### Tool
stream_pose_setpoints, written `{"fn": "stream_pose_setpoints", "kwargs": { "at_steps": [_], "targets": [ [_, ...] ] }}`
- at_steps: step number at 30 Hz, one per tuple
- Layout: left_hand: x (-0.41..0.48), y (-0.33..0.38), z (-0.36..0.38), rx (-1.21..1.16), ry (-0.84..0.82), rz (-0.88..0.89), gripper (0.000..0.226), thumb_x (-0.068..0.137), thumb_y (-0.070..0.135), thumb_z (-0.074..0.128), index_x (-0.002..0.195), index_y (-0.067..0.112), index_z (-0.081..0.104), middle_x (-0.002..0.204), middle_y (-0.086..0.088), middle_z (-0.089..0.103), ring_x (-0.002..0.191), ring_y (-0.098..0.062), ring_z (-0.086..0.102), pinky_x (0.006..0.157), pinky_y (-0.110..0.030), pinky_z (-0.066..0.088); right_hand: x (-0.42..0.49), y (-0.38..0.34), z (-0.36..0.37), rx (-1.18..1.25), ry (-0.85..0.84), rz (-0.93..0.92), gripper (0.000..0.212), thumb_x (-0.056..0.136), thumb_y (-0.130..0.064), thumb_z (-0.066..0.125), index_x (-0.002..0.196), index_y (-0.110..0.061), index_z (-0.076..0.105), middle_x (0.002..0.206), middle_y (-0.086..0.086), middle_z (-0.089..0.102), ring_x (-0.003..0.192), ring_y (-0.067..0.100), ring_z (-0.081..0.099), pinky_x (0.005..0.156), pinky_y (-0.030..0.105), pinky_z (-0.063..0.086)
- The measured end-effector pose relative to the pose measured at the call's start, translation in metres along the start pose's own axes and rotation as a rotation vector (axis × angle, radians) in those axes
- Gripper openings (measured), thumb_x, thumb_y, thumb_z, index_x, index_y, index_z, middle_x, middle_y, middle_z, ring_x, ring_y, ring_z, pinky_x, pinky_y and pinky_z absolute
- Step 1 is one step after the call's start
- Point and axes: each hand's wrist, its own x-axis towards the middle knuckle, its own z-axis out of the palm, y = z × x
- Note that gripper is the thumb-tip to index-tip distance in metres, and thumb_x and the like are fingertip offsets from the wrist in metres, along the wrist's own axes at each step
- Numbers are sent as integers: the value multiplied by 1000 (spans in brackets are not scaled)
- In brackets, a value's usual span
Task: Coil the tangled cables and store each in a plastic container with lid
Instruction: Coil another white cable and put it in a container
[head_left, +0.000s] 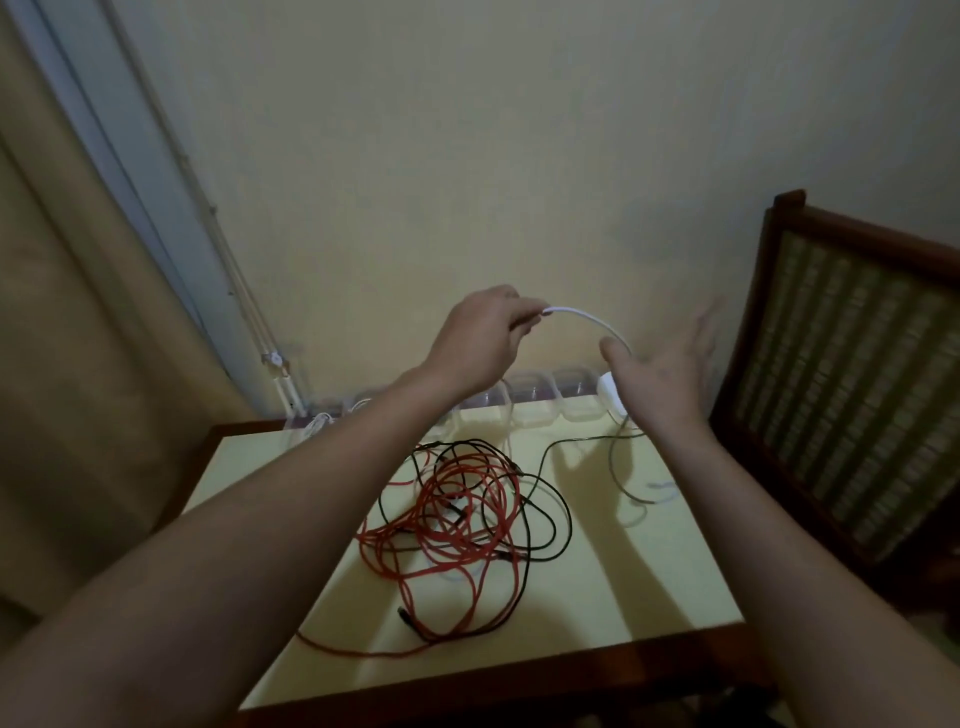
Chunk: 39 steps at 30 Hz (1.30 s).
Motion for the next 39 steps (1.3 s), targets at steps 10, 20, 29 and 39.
{"fn": "stream_pose_setpoints", "kwargs": {
  "at_steps": [10, 20, 29, 39],
  "targets": [
    [-12, 28, 24, -153, 86, -40, 22, 101, 27, 52, 105, 15, 70, 91, 4, 62, 84, -16, 58, 75, -35, 46, 0, -12, -9, 204, -67, -387, 27, 104, -20, 49, 79, -22, 59, 74, -7, 71, 64, 14, 69, 73, 36, 56],
    [-12, -11, 43, -148, -162, -298, 8, 92, 15, 66, 90, 21, 70, 84, 0, 72, 79, -21, 67, 79, -38, 54, 18, 34, -46, 467, -26, -94, 29, 107, -11, 44, 85, -8, 63, 87, 14, 74, 71, 15, 72, 79, 34, 60],
    [64, 13, -14, -10, 221, 43, 18, 98, 30, 57, 101, 18, 69, 92, -4, 62, 73, -18, 59, 71, -35, 48, -3, 46, -37, 76, -169, -123, 14, 97, -26, 61, 90, -24, 73, 86, -8, 75, 89, 12, 72, 86, 32, 54],
    [13, 43, 24, -275, -9, 72, 13, 98, 27, 61, 102, 17, 67, 87, 1, 65, 74, -13, 57, 74, -33, 48, 3, -6, -29, 238, -225, -317, 25, 105, -20, 51, 85, -18, 67, 70, -2, 70, 58, 16, 65, 62, 27, 51]
  ]
}}
